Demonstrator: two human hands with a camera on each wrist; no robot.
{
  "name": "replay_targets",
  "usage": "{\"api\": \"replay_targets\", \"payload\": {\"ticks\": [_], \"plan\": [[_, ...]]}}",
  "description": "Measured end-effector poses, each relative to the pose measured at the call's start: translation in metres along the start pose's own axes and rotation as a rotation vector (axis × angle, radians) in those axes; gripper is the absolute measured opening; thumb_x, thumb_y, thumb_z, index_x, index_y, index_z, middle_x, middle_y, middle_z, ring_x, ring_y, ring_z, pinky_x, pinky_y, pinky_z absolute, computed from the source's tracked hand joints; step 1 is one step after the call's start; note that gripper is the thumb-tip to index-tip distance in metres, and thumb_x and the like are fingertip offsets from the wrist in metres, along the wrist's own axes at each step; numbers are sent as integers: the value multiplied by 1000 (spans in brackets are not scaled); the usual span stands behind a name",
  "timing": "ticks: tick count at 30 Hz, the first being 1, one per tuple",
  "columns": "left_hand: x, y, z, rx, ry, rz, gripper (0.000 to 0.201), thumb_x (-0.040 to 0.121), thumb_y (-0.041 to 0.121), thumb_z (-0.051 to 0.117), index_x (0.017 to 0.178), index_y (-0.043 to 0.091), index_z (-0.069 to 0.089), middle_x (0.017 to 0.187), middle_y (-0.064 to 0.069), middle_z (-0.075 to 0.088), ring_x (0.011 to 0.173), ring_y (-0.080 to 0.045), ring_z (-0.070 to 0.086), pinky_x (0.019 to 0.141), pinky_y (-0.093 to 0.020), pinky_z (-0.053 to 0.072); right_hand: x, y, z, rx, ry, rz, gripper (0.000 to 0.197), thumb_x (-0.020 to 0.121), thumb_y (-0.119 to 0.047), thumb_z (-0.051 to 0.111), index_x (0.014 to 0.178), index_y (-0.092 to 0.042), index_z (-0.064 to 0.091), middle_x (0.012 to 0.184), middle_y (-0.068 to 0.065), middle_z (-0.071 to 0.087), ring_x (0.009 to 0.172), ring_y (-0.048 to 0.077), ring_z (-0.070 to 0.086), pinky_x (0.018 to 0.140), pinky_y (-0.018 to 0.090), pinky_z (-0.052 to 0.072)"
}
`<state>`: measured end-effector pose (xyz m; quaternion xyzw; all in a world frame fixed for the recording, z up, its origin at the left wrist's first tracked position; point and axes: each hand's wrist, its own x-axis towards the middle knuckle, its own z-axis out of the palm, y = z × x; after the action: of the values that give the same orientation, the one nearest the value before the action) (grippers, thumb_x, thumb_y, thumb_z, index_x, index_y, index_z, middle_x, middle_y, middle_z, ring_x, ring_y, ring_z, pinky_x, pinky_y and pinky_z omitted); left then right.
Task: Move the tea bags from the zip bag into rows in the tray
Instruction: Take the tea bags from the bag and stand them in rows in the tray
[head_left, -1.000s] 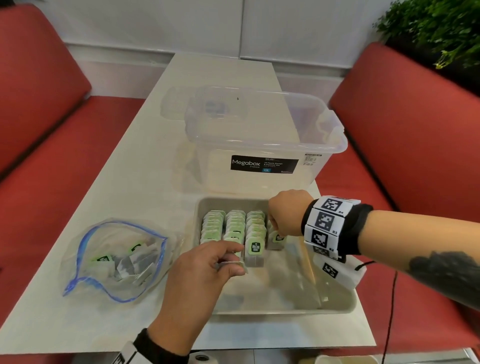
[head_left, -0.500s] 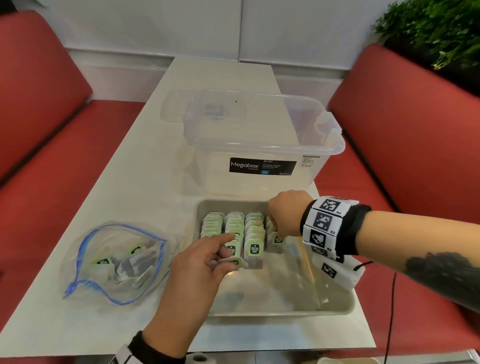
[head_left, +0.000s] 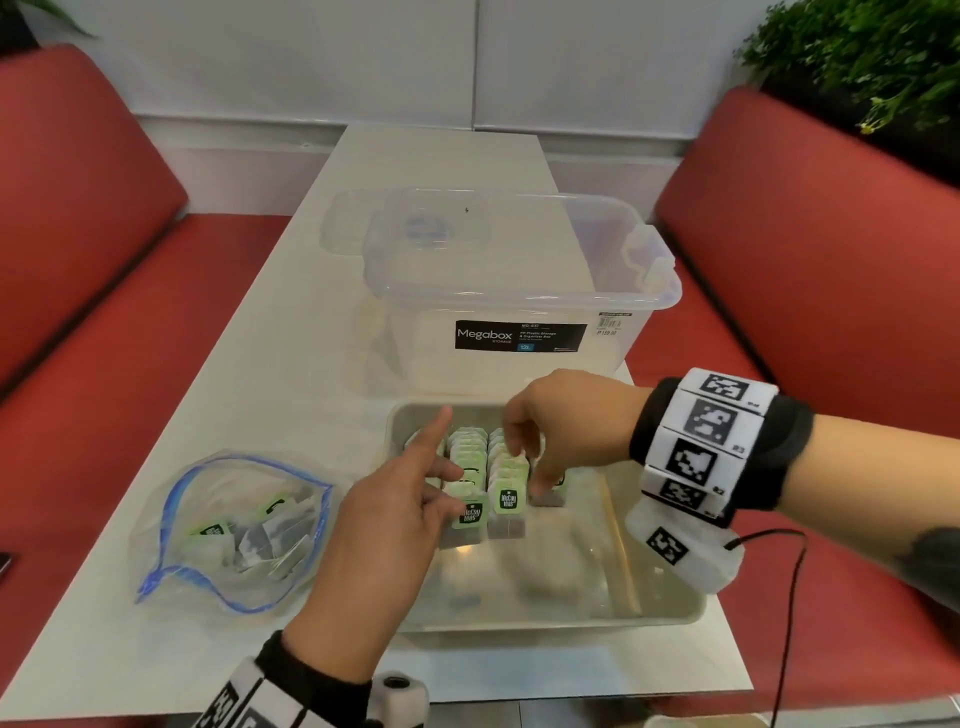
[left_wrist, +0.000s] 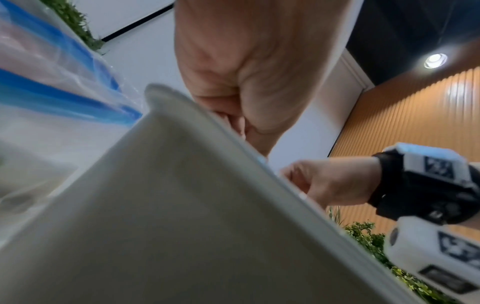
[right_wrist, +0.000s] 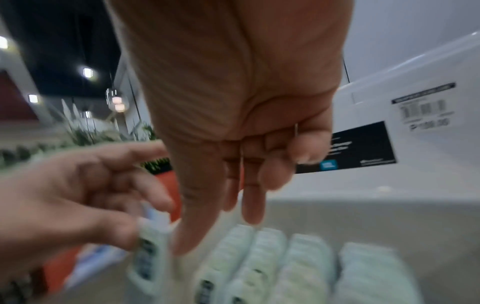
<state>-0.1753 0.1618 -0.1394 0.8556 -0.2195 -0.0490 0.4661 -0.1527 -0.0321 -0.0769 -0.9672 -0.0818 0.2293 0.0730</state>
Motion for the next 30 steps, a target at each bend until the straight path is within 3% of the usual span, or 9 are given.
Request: {"api": "replay_targets", "payload": {"ticks": [3,7,11,14,18,21,26,28,30], "plan": [[5,11,-2,-20,-7,-8,90,80,-4,63,114,67,19,87,16,60,69,5,62,70,-8,47,-13,-20,-1,213,-1,-131,33,71,-30,80,98,-22,62,92,-7,69,68,-1,56,70,21,44],[7,16,1,-107,45,-23,91,77,-2,69,114,67,23,85,12,63,67,3,64,72,-10,48,-16,-24,3,254,129,-154,10,78,-19,74,80,-22,65,75,-7,65,51,-12,50,56,11,38],[7,12,8,-209,28,-59,87,75,10,75,124,60,23,101,20,63,89,6,62,77,-14,49,-20,-19,-2,356,198,-164,18,78,-13,73,74,-26,61,70,-8,62,49,-9,51,53,6,38],[8,12,13,-198,9,-66,81,77,12,74,137,43,29,84,11,66,79,3,62,73,-6,44,-25,-18,-4,408,226,-184,17,79,-15,73,79,-26,61,69,-10,63,49,-1,52,54,11,43],[7,18,16,-150,-11,-41,72,77,13,74,136,33,38,75,14,67,76,8,60,69,0,40,-29,-17,-3,202,220,-147,12,77,-28,75,85,-22,69,74,-9,66,58,0,51,61,13,39],[4,12,17,-78,-29,-43,76,75,19,75,134,43,34,89,28,64,90,15,57,76,-3,41,-27,-10,-2,115,167,-68,11,74,-27,76,80,-19,71,73,-7,67,62,5,54,65,21,44],[-6,-8,11,47,21,-35,61,79,19,71,129,42,44,103,29,61,101,11,52,81,2,33,-10,7,6,-68,63,102,11,72,-20,76,72,-25,66,61,-14,55,64,8,53,54,19,40],[-10,-13,10,105,37,-7,56,81,19,70,126,41,47,103,29,60,101,7,52,84,-4,33,-2,10,12,-126,21,133,9,73,-20,75,74,-24,67,61,-13,54,67,11,54,52,21,38],[-14,-16,10,138,61,23,54,80,19,70,124,42,49,103,27,61,101,3,52,92,-19,39,7,11,18,-162,-16,154,7,73,-20,75,78,-23,70,70,-9,61,71,13,56,54,21,39]]}}
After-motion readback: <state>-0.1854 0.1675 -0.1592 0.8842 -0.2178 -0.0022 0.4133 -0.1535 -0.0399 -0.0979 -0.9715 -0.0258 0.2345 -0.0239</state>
